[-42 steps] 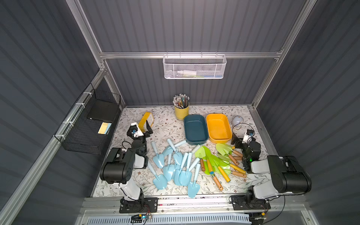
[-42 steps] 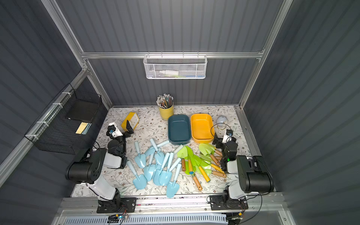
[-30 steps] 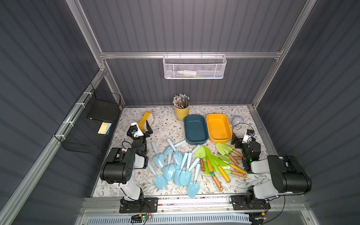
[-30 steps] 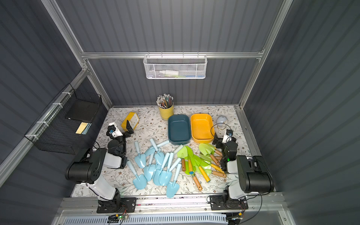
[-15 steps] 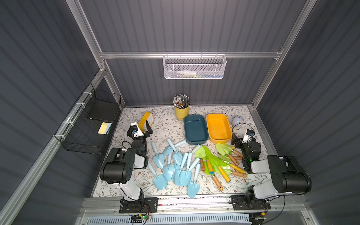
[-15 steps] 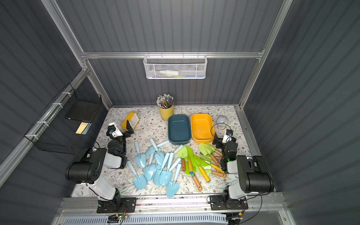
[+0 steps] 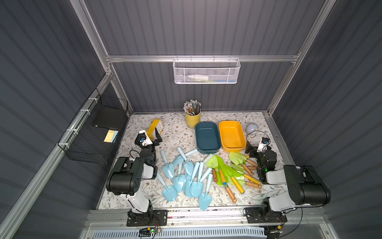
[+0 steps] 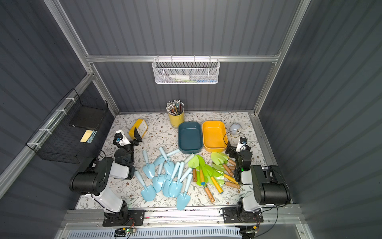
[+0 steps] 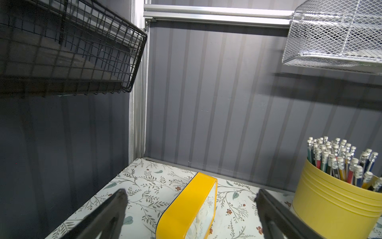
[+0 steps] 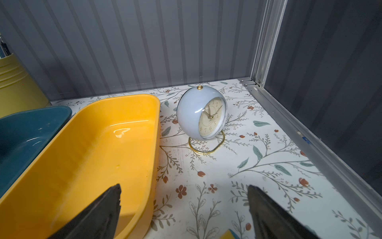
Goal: Sort the small shovels by color and place them into the storage box
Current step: Pick up the shovel from the center of the board.
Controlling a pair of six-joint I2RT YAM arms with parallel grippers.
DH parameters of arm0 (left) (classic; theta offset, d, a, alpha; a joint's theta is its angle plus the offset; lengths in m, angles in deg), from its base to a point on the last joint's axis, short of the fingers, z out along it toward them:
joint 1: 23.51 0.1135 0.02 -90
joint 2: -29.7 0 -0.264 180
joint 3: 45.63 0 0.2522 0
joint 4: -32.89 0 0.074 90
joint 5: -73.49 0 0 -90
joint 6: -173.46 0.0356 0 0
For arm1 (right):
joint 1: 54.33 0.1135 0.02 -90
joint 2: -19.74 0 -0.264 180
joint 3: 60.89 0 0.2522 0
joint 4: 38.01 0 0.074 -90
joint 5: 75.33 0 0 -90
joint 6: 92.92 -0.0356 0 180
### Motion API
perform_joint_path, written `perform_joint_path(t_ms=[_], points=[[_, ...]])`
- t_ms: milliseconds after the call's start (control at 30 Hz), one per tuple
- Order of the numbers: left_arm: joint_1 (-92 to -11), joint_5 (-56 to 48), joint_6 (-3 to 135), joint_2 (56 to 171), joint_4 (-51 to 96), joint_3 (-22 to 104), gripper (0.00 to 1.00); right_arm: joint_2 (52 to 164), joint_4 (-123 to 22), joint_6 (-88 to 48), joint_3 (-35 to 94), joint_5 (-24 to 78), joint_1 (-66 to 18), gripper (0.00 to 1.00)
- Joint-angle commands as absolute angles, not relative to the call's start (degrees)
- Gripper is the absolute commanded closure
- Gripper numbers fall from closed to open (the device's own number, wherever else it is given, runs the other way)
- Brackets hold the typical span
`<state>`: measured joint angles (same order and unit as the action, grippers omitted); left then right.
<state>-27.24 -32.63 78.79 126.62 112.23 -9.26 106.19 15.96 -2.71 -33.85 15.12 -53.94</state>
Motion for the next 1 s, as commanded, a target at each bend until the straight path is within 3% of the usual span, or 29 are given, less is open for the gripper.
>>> perform_joint_path(t_ms=[0, 500, 600, 633, 733, 833, 900, 933, 967], points=[[-27.7, -33.6, 80.1, 127.0, 127.6, -9.0, 0.01, 106.7, 17.2, -2.9, -32.8, 15.6, -53.8, 0.01], [-27.4, -32.1, 80.6, 126.5, 127.4, -8.6, 0.01, 105.3, 16.6, -4.5, -31.3, 12.1, -54.2, 0.01], [-28.1, -30.7, 82.0, 122.1, 104.6, 1.6, 0.01, 99.7, -1.6, -5.3, -24.6, 13.6, -54.2, 0.06], [-28.4, -32.1, 79.4, 121.5, 95.6, 6.8, 0.01, 97.8, -12.6, -6.9, -20.5, 13.9, -54.0, 0.01], [-29.6, -35.4, 69.9, 121.5, 77.5, 17.8, 0.01, 94.5, -23.1, -11.1, -16.9, 12.0, -52.3, 0.01], [-35.9, -44.4, 62.0, 121.3, 71.7, 19.6, 0.01, 89.8, -29.7, -18.1, -17.0, 4.7, -49.5, 0.01], [-39.8, -44.7, 58.8, 121.4, 71.5, 18.8, 0.01, 85.6, -34.2, -22.2, -17.5, 4.5, -48.9, 0.02], [-41.8, -43.7, 57.1, 121.7, 70.8, 18.8, 0.01, 83.9, -36.2, -24.0, -18.1, 4.6, -48.3, 0.04], [-44.0, -42.7, 56.8, 122.1, 70.4, 18.9, 0.01, 82.5, -37.5, -24.9, -18.6, 5.3, -47.7, 0.13]])
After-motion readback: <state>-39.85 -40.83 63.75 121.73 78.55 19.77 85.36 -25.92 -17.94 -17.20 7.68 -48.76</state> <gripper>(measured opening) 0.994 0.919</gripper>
